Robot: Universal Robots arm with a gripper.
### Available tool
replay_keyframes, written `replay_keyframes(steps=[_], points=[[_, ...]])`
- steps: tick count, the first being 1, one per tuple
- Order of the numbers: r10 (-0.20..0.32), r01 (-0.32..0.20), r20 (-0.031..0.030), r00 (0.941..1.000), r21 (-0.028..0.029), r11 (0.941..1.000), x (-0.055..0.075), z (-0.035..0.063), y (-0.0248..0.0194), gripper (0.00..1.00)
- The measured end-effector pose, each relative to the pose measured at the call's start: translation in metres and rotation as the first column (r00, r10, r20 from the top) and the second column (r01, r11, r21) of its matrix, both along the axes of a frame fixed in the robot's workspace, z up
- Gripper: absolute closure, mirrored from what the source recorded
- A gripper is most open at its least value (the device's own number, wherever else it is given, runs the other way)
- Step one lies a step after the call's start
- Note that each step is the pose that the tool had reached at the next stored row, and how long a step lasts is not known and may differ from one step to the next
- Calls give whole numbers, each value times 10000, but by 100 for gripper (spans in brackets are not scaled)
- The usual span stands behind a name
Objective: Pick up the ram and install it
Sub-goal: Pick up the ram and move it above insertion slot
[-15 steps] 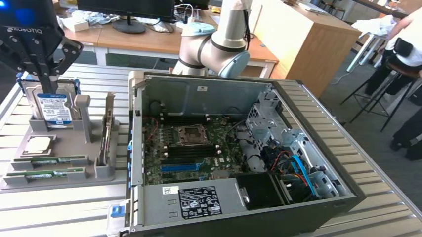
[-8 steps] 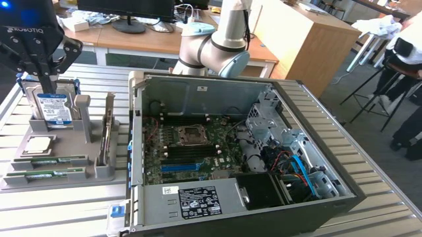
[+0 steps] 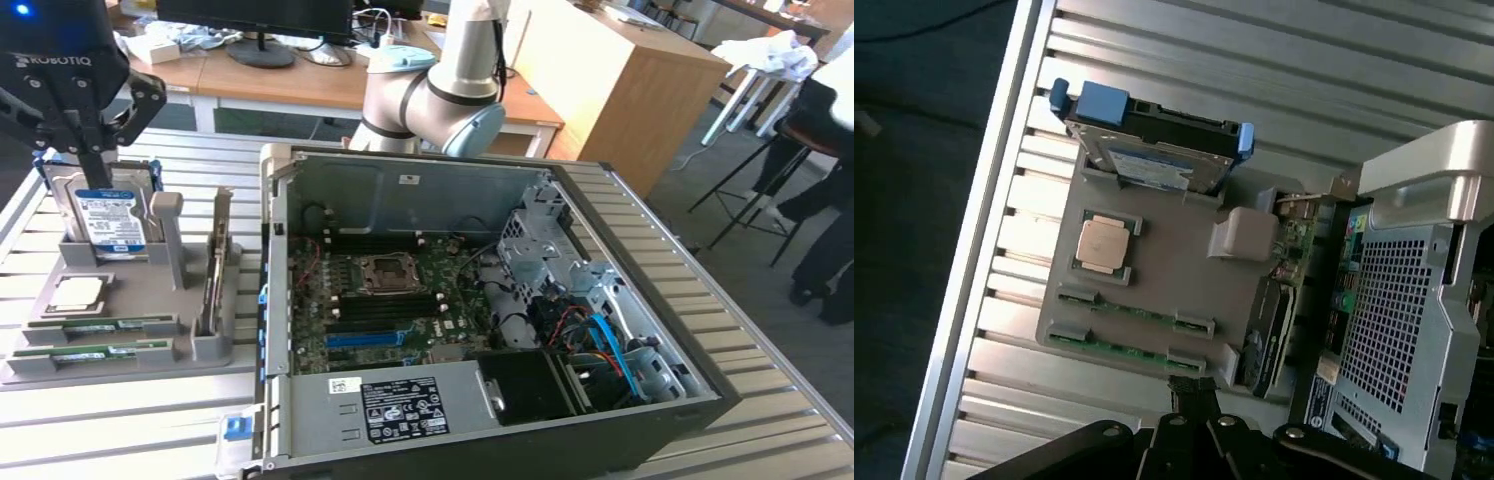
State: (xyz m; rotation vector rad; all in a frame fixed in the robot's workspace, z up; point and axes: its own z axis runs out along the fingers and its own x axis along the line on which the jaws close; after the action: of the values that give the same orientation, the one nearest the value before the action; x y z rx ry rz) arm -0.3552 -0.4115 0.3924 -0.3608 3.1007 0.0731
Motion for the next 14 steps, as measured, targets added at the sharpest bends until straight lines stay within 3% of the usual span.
replay_keyframes(steps=[3,7,11,14], points=[[540,-540,0,9985,0,9985,0,-1,0,90],[1271,-1271,-1,9919,0,9919,0,-2,0,90],[1992,-1992,-1,9800,0,9800,0,-3,0,90],[2517,-2517,0,9678,0,9678,0,-4,0,90]])
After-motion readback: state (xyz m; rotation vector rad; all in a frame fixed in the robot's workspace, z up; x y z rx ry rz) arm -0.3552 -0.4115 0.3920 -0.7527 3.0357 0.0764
